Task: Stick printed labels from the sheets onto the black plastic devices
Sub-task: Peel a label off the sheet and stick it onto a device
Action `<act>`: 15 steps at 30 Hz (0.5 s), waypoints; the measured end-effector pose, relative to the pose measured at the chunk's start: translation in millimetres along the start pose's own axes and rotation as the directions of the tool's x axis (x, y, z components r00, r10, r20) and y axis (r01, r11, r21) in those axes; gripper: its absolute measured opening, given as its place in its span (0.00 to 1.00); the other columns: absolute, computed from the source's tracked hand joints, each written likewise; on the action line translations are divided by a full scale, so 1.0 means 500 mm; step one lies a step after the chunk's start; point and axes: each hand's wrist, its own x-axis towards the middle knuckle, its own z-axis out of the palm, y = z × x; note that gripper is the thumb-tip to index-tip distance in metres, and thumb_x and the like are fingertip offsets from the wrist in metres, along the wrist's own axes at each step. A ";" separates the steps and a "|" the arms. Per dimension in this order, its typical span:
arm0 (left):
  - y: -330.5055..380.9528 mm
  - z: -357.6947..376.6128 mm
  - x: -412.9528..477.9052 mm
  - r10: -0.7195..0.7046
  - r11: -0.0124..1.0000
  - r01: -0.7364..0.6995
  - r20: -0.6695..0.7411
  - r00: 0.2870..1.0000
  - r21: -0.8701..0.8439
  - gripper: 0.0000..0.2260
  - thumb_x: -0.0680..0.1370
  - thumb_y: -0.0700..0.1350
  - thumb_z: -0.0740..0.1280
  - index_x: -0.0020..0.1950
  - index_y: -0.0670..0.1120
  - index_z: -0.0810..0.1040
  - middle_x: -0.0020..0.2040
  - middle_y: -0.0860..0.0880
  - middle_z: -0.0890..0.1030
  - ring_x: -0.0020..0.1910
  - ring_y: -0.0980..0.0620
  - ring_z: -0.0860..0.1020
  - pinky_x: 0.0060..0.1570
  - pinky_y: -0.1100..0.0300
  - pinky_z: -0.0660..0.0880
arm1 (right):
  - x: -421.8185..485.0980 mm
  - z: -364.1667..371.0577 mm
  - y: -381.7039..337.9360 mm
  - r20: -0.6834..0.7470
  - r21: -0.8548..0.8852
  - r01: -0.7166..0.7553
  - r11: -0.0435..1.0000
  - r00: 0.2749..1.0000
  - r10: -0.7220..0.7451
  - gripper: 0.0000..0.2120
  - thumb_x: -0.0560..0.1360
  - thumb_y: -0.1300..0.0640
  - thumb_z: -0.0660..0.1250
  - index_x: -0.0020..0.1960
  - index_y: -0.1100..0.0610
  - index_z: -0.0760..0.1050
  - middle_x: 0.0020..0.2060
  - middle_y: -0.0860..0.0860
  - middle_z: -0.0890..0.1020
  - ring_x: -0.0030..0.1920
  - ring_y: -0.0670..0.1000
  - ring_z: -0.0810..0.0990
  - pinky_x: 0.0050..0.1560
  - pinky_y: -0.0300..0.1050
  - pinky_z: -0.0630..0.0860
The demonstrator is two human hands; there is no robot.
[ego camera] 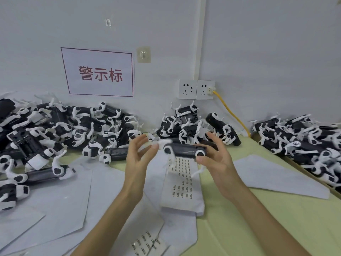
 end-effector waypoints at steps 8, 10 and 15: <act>-0.003 0.015 -0.003 -0.180 0.975 0.138 0.256 0.950 0.175 0.26 0.66 0.51 0.81 0.62 0.58 0.79 0.52 0.46 0.86 0.45 0.48 0.83 0.55 0.51 0.82 | -0.002 0.004 -0.002 -0.021 0.052 0.011 0.999 1.000 -0.010 0.35 0.67 0.59 0.75 0.72 0.48 0.70 0.57 0.58 0.83 0.57 0.56 0.84 0.61 0.56 0.79; 0.006 0.010 -0.001 -0.182 0.971 0.130 0.270 0.946 0.199 0.26 0.64 0.55 0.80 0.61 0.61 0.80 0.55 0.45 0.85 0.49 0.44 0.84 0.59 0.48 0.80 | -0.002 0.006 -0.002 -0.041 0.060 0.023 0.998 0.999 -0.021 0.34 0.67 0.58 0.76 0.71 0.47 0.71 0.55 0.57 0.82 0.56 0.54 0.84 0.59 0.56 0.79; 0.015 0.006 -0.010 -0.276 0.960 0.271 0.451 0.849 0.076 0.22 0.72 0.64 0.71 0.61 0.54 0.82 0.60 0.41 0.83 0.56 0.45 0.84 0.51 0.54 0.81 | -0.003 0.001 -0.010 -0.010 0.154 0.031 0.988 1.000 -0.030 0.32 0.67 0.62 0.71 0.71 0.51 0.70 0.51 0.54 0.83 0.56 0.54 0.83 0.52 0.48 0.81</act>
